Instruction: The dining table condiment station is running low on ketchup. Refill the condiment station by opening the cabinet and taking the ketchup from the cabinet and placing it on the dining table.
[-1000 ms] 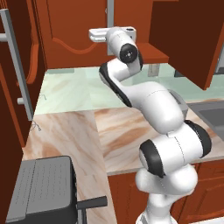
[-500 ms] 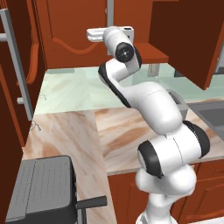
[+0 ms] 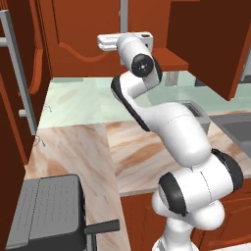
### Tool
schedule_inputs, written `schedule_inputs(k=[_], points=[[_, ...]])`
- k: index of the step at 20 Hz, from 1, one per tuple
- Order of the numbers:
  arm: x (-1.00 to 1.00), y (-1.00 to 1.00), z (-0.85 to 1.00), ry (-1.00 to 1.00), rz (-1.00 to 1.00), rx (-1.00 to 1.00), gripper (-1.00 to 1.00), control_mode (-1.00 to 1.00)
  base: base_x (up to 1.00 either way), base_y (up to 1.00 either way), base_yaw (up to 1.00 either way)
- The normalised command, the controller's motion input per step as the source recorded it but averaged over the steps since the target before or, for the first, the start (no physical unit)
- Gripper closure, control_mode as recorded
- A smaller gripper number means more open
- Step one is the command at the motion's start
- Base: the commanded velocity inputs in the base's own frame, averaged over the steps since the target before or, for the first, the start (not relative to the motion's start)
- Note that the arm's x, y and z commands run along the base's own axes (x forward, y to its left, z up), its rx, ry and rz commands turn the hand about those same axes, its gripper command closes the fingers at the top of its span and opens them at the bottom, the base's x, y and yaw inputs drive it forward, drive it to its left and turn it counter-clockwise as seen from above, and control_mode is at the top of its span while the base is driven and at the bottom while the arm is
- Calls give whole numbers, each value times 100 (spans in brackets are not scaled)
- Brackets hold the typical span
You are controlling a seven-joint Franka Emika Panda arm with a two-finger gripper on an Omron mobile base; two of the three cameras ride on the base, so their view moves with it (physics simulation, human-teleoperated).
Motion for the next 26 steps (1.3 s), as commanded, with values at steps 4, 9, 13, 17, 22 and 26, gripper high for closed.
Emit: schedule_inputs(k=[4,9,13,17,22,26], points=[[-93,49,0,2,1,0,100,-100,0,0,0],[-100,47,0,11,3,1,100,-100,0,0,0],[-100,54,0,11,2,1,100,-100,0,0,0],[-100,37,-26,0,1,3,-100,-100,0,0,0],[-37,-26,0,0,2,19,-100,-100,0,0,0],[0,-100,4,0,6,39,-100,-100,0,0,0]])
